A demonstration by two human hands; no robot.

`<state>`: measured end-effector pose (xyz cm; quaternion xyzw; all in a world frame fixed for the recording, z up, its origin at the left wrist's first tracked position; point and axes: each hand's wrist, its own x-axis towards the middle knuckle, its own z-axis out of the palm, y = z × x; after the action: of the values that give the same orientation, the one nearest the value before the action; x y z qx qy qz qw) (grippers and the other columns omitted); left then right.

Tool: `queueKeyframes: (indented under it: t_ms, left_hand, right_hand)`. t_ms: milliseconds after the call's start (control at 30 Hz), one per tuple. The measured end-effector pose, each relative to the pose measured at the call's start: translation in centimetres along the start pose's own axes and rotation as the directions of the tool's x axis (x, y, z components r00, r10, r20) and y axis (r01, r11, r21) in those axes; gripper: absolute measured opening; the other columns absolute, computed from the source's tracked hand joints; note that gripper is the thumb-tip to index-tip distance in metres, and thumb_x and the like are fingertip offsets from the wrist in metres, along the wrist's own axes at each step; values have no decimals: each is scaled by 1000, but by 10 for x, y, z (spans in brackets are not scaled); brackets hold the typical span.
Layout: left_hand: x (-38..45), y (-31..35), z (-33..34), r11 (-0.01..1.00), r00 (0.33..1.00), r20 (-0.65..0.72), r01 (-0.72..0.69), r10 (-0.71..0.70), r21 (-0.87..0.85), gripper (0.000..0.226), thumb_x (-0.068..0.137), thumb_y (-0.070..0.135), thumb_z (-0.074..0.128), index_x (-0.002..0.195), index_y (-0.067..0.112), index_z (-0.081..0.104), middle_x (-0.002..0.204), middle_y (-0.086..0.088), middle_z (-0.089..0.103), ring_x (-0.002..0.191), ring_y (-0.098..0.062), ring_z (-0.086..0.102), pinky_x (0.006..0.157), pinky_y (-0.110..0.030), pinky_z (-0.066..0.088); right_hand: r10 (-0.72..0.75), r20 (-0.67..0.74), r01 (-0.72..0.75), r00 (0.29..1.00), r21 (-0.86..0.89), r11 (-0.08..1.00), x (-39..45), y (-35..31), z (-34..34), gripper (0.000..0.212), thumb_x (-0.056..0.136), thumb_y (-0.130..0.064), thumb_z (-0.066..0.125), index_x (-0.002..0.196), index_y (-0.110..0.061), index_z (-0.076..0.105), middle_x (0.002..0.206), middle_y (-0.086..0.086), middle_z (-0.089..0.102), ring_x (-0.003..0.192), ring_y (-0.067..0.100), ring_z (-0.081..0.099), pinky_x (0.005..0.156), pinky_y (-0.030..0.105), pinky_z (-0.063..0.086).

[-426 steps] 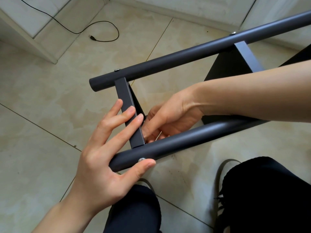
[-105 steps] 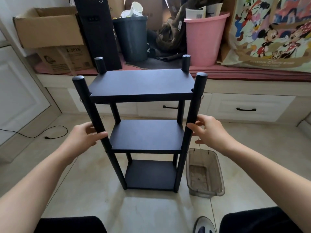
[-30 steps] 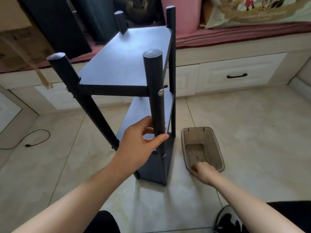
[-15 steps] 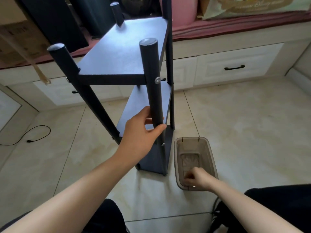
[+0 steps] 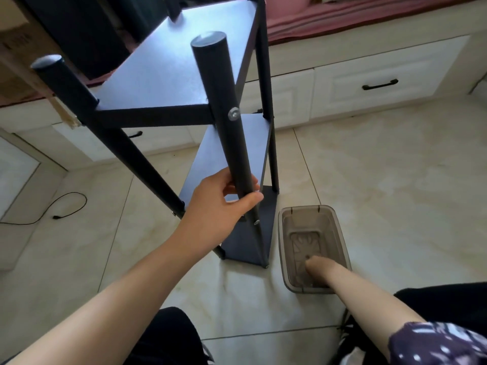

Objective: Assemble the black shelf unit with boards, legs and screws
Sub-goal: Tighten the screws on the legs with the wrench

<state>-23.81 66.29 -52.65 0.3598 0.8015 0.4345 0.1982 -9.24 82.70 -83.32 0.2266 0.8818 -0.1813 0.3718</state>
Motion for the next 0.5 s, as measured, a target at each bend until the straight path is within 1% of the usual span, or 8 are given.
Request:
queueKeyframes:
  t_ms: [33, 100, 167, 233, 300, 400, 500]
  left_hand:
    - [0, 0, 1, 1000, 1000, 4, 9, -9, 0, 13, 86, 25, 77, 93, 30, 69, 94, 17, 75, 98, 1, 68, 99, -31, 53]
    - [1, -1, 1, 1000, 1000, 1, 12, -12, 8, 12, 86, 24, 78, 91, 31, 69, 93, 16, 75, 98, 0, 68, 98, -29, 53]
    - [2, -1, 1, 1000, 1000, 6, 14, -15, 19, 12, 85, 24, 78, 89, 31, 69, 92, 17, 75, 98, 0, 68, 92, -19, 52]
    - [3, -1, 2, 1000, 1000, 24, 10, -10, 24, 10, 85, 23, 77, 88, 29, 70, 90, 19, 74, 98, 2, 67, 81, -6, 50]
    - [5, -1, 3, 999, 999, 37, 15, -17, 34, 9, 86, 22, 77, 89, 27, 71, 90, 20, 73, 98, 4, 66, 76, 1, 45]
    - [5, -2, 4, 1000, 999, 39, 22, -23, 19, 8, 85, 21, 77, 88, 26, 71, 90, 17, 74, 99, 2, 66, 78, 0, 47]
    - [4, -2, 6, 1000, 999, 36, 14, -14, -7, 10, 86, 20, 76, 91, 27, 71, 91, 15, 74, 98, 1, 67, 80, -4, 49]
  right_hand:
    - [-14, 7, 14, 1000, -21, 1000, 3, -2, 0, 39, 100, -3, 42, 139, 2, 47, 143, 22, 48, 131, 34, 50, 107, 41, 42]
    - [-45, 25, 46, 999, -80, 996, 7, -4, -4, 40, 100, -5, 44, 139, -1, 48, 142, 19, 50, 131, 33, 50, 107, 42, 43]
    - [-78, 43, 83, 996, -134, 988, 12, -5, -7, 41, 101, -11, 46, 141, -3, 47, 143, 17, 50, 132, 32, 49, 107, 43, 43]
    - [-111, 65, 122, 992, -200, 972, 17, -3, -7, 41, 102, -15, 46, 141, -3, 46, 144, 17, 49, 132, 32, 49, 108, 41, 41]
    - [-128, 98, 149, 987, -244, 958, 19, -2, -6, 42, 99, -14, 50, 139, -3, 48, 142, 17, 51, 131, 32, 50, 106, 40, 42]
    - [-123, 90, 143, 988, -269, 952, 22, -1, 0, 41, 97, -11, 54, 137, -5, 50, 140, 19, 52, 127, 35, 52, 103, 43, 45]
    - [-115, 53, 124, 992, -244, 962, 24, 2, 1, 39, 98, -14, 55, 136, -7, 52, 139, 17, 53, 128, 34, 52, 103, 44, 45]
